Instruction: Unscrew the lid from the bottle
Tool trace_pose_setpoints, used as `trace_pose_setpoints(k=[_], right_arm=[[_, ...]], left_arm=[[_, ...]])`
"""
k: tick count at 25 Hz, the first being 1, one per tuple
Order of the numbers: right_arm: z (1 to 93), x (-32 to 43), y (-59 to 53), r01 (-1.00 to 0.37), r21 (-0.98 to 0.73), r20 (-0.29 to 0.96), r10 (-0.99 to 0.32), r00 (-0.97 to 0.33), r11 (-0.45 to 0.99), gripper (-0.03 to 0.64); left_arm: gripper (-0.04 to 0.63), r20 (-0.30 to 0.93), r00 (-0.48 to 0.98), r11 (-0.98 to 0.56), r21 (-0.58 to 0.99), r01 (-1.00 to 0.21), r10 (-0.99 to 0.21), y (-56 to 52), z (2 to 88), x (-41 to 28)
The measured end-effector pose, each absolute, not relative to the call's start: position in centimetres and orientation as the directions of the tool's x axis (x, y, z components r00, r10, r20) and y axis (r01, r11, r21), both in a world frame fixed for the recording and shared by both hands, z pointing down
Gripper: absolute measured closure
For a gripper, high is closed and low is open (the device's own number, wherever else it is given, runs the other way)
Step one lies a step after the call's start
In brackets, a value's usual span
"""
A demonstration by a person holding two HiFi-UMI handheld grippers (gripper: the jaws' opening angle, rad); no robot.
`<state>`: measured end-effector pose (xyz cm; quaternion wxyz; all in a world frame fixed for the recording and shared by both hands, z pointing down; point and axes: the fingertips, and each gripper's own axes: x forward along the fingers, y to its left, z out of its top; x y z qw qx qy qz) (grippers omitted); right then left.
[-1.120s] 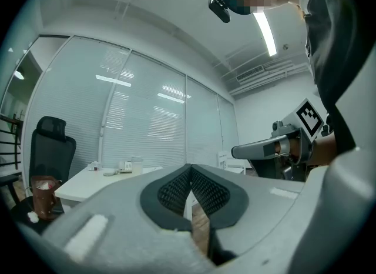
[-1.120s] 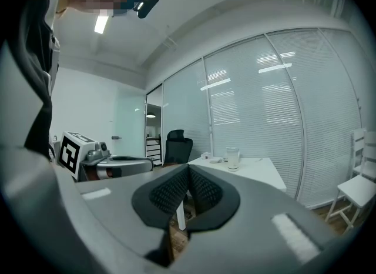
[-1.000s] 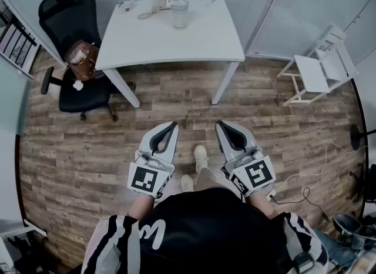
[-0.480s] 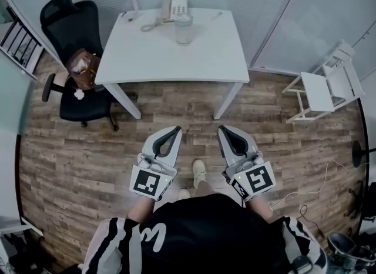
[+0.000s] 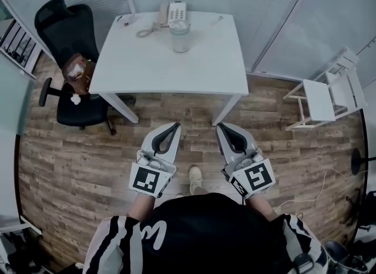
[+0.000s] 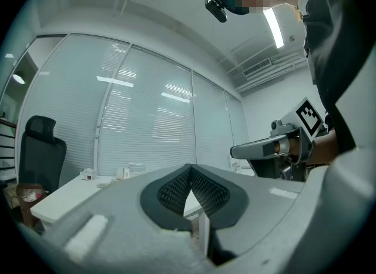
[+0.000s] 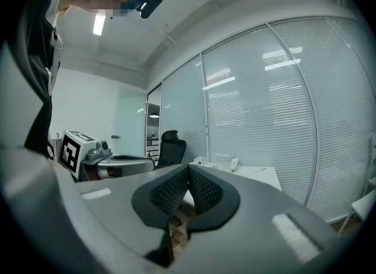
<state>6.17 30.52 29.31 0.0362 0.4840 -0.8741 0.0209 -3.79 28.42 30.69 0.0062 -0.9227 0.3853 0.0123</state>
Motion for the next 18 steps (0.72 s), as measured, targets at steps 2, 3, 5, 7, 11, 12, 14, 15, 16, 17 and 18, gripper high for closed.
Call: trace_pose_setpoints(k=[2,3,5,7,11,12,14,15,16,17,18], right_arm=[[29.1,6.4,29.3,-0.836,-0.001,0.081,-0.833,-0.547,0.549,0.615],[29.0,6.3,28.8,-0.829,-0.005,0.075,-0.826,-0.558,0.559,0.616],[28.7,6.1,28.0,-0.819,-0.020,0.063,-0.816,-0.574,0.574,0.615],[28.9,6.6,27.6,-0.817,-0.025,0.069,-0.815,-0.576,0.576,0.615],[29.6,7.4,26.4,-0.820,-0.019,0.087,-0.817,-0.571,0.571,0.615],[29.7,7.4,26.0,-0.818,-0.007,0.087,-0.815,-0.573,0.575,0.617],[29.6,7.2,25.4,-0.815,0.000,0.087,-0.812,-0.577,0.579,0.616],[29.5,7.1,25.3,-0.816,-0.009,0.087,-0.813,-0.576,0.578,0.615],[29.5,6.9,25.3,-0.815,-0.012,0.088,-0.812,-0.578,0.579,0.617],[29.5,6.8,25.2,-0.813,-0.007,0.089,-0.809,-0.581,0.582,0.615],[29.7,6.8,25.1,-0.811,-0.003,0.092,-0.807,-0.583,0.585,0.615]], left_arm=[[0.595,-0.023,0.697,-0.697,0.007,-0.717,-0.717,27.1,30.7,-3.2],[0.595,-0.030,0.696,-0.696,0.008,-0.718,-0.718,26.5,30.6,-3.0],[0.595,-0.058,0.693,-0.694,0.005,-0.720,-0.719,25.7,30.1,-2.5],[0.595,-0.068,0.684,-0.686,0.009,-0.728,-0.727,25.5,29.9,-2.3],[0.595,-0.029,0.665,-0.665,0.014,-0.747,-0.747,24.5,30.3,-2.7],[0.595,-0.026,0.661,-0.661,0.011,-0.750,-0.750,24.2,30.3,-2.9],[0.595,-0.027,0.657,-0.657,0.001,-0.754,-0.754,23.5,30.3,-3.0],[0.595,-0.027,0.659,-0.659,-0.002,-0.752,-0.752,23.3,30.4,-2.9],[0.595,-0.028,0.661,-0.661,-0.004,-0.750,-0.750,23.3,30.5,-2.7],[0.595,-0.028,0.664,-0.664,-0.004,-0.748,-0.747,23.2,30.5,-2.4],[0.595,-0.028,0.667,-0.667,-0.003,-0.745,-0.745,23.1,30.6,-2.2]])
